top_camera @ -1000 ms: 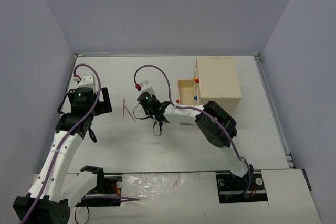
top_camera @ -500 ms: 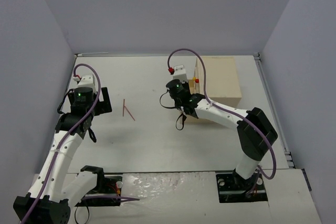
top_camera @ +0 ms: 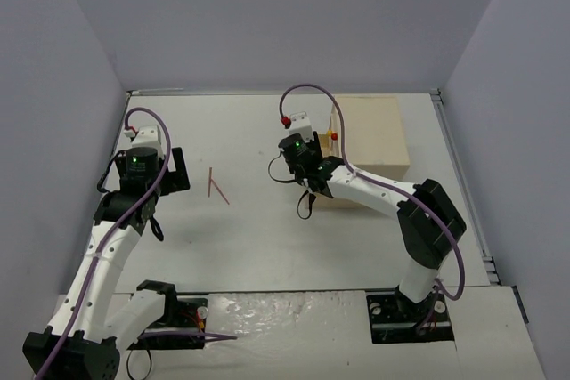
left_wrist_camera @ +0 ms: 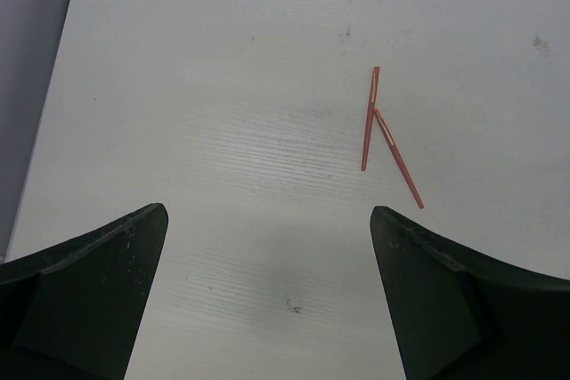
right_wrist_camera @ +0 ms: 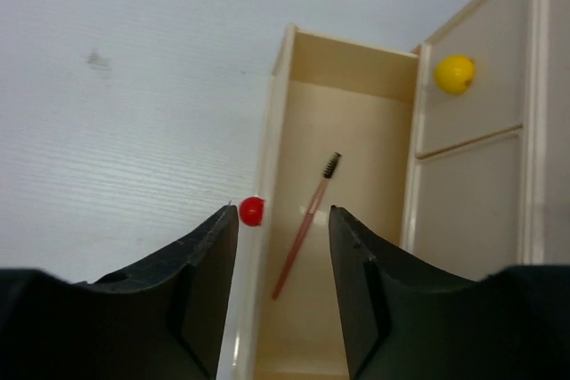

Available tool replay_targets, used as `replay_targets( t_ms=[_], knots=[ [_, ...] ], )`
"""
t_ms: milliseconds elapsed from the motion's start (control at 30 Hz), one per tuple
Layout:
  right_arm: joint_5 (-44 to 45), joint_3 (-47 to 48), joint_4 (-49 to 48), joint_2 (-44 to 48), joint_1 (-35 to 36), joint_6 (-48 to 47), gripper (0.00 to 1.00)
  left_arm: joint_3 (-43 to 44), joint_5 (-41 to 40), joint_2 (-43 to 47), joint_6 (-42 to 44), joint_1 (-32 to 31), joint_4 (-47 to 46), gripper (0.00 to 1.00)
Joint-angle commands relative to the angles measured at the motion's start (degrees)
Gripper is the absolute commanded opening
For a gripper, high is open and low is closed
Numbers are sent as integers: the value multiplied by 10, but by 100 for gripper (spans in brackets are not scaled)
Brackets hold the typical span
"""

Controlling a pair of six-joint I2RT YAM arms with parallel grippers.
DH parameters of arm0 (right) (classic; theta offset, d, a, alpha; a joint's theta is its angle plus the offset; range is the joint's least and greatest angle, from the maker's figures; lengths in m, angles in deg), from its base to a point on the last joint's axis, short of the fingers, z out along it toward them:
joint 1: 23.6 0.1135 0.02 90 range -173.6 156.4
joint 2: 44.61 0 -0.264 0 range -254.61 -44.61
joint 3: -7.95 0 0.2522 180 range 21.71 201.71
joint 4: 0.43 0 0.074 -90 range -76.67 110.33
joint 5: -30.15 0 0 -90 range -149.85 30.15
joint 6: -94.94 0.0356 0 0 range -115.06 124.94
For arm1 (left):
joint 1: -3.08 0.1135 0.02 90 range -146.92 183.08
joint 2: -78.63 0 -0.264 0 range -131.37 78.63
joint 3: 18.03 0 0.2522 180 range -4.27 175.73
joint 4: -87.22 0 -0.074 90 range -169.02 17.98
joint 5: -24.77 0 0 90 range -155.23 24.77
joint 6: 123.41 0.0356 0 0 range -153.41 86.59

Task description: Organize the makeup

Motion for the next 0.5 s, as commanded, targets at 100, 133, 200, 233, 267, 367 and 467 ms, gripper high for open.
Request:
replay_targets(
  t_ms=[100,133,200,233,267,367,467],
  knots=[
    [-163,101,-54,-25,65,-25,47,14,-3,9,3,8,-29,97],
    [-173,112,-55,-39,74,-29,47,14,-6,9,3,9,-29,97],
    [-206,138,-65,-75,88,-29,48,13,-12,11,1,10,-29,97],
    [-220,152,-71,-97,95,-26,47,13,-17,13,1,10,-29,97],
    [-234,162,-78,-114,99,-22,47,13,-21,14,0,10,-28,97],
    [-269,177,-104,-154,109,-10,47,12,-34,21,-2,9,-27,97],
    [-293,190,-132,-194,116,0,46,11,-45,28,-8,11,-27,97]
  ],
)
